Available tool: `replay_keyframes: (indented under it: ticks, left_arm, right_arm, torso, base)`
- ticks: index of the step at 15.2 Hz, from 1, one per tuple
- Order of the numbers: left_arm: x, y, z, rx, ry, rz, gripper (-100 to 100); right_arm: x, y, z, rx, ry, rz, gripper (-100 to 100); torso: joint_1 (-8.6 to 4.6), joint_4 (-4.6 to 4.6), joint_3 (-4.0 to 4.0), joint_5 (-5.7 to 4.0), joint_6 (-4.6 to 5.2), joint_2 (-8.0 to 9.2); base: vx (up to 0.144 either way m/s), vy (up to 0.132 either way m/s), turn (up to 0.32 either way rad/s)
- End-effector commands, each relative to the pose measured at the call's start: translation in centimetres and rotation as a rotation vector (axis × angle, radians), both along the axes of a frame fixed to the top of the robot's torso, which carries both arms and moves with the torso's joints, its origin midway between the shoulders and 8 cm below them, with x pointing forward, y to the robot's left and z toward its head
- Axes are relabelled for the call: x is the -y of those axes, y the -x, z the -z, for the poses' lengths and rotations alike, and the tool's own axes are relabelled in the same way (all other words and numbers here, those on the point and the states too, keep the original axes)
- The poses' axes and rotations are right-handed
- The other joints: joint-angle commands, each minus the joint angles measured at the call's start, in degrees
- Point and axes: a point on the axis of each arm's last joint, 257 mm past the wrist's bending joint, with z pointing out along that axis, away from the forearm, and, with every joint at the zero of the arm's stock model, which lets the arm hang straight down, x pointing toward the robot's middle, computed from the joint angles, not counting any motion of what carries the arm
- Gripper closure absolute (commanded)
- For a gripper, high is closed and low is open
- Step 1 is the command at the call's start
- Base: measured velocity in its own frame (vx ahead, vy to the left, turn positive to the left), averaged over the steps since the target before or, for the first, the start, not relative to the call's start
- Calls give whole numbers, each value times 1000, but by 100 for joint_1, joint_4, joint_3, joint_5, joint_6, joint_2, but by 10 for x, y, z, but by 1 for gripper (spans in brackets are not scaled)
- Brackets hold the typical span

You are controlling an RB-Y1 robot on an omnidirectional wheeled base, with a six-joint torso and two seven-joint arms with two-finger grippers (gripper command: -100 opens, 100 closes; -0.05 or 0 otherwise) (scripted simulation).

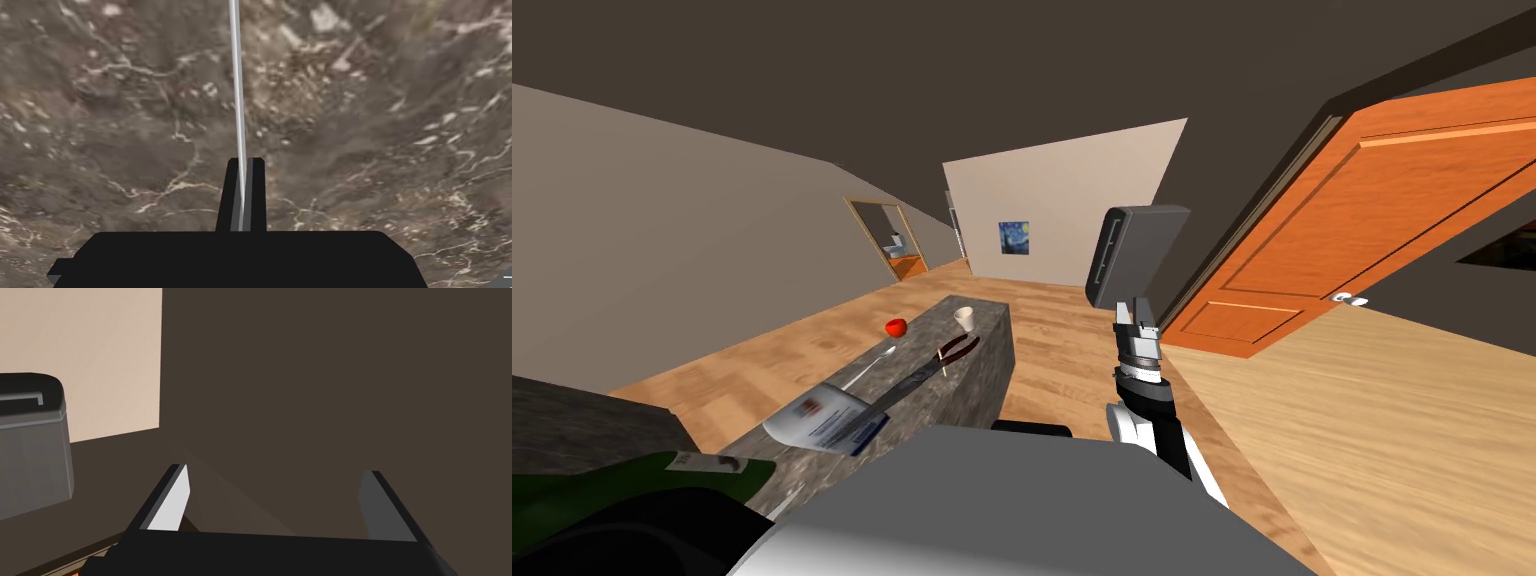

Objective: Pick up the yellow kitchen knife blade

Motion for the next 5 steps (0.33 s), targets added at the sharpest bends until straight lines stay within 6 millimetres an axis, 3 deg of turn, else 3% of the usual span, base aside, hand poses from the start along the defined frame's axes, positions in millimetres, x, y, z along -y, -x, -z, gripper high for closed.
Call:
replay_keyframes:
  ticks: [1, 2, 5]
  left_arm:
    - [-3, -3, 5, 6, -13, 6, 100]
    - [-4, 0, -11, 5, -12, 4, 100]
    - [-5, 0, -12, 6, -15, 6, 100]
  right_arm:
    - [0, 0, 0, 0, 0, 0, 0]
    - [0, 0, 0, 0, 0, 0, 0]
    - [0, 0, 0, 0, 0, 0, 0]
  torso:
    - [0, 0, 0, 0, 0, 0]
    - [5, 4, 4, 6, 0, 3]
    - [4, 3, 1, 3, -2, -2]
  base:
    - [-5, 2, -8]
    - [8, -4, -15]
    - [19, -4, -9]
